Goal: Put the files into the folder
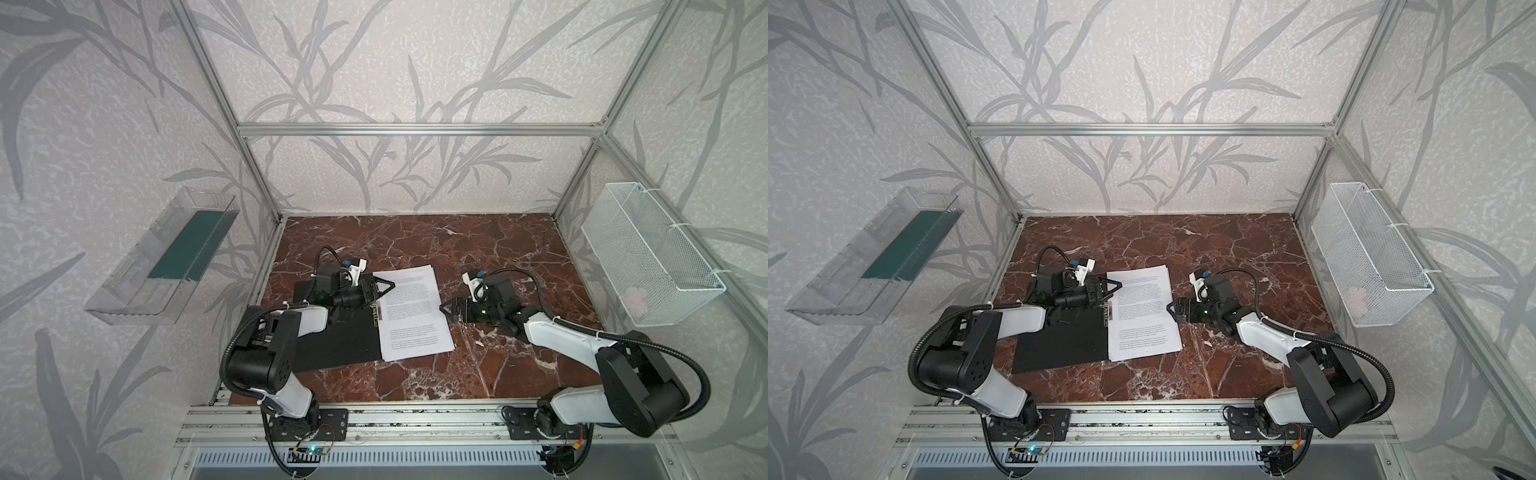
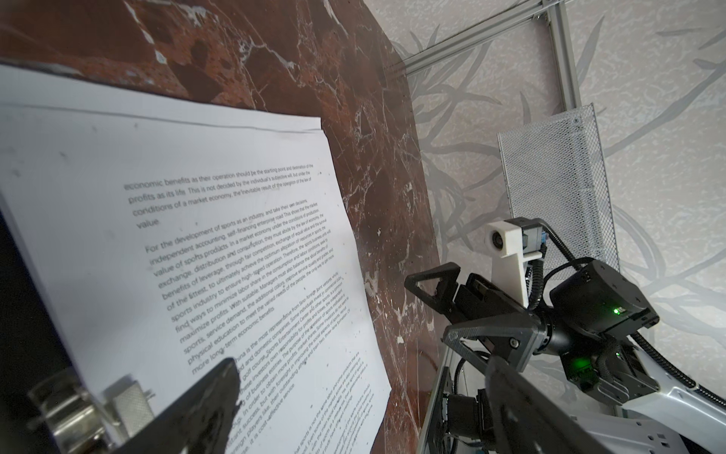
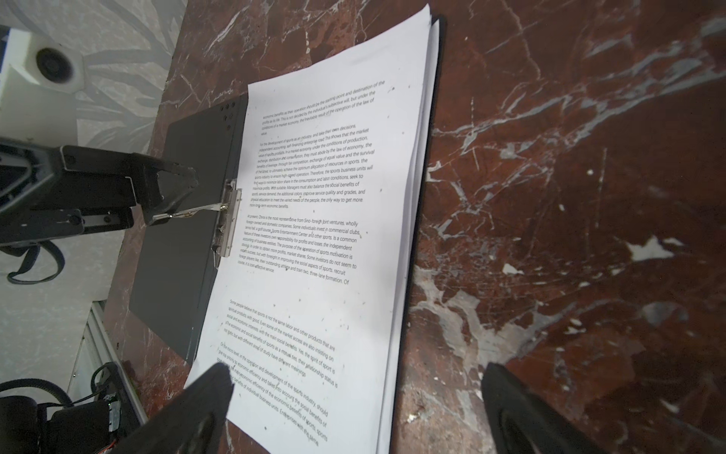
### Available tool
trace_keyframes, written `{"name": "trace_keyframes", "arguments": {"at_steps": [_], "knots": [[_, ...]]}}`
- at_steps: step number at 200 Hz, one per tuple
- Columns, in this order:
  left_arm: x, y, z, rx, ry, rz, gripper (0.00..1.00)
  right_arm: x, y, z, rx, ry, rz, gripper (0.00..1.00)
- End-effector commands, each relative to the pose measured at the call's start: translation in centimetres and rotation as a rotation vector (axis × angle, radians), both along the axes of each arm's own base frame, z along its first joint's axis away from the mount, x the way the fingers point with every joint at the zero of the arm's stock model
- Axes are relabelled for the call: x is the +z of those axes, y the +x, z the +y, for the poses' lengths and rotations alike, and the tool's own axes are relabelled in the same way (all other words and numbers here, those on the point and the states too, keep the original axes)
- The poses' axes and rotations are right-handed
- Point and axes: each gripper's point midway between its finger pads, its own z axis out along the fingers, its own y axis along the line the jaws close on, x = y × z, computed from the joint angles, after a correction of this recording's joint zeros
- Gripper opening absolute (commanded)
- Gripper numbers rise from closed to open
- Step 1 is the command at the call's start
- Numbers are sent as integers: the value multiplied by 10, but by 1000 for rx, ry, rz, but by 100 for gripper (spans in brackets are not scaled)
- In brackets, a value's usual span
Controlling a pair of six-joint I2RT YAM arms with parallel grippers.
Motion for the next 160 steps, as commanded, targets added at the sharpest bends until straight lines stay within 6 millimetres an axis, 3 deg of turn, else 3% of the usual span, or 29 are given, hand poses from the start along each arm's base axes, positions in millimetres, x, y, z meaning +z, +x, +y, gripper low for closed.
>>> {"name": "trace_keyframes", "arguments": {"at_steps": [1,43,80,95,117,132,160], "knots": [[-2,-7,0,8,27,-11,98,8,3,-5,-36,-10,-38,99],[25,-3,-8,3,5,-62,98,7,2,-15,-82,-70,15,99],[53,-1,-5,71,45,-106,98,10,-1,-21,-132,-5,37,99],[63,-5,8,146,113,-123,99,15,-2,-21,-141,26,26,99],[70,-19,42,309,252,-115,99,24,-4,-21,-139,56,16,99],[71,-35,69,432,337,-113,99,30,-7,-21,-132,69,8,100],[65,-70,108,579,434,-108,99,39,-10,-10,-175,118,40,92]]}}
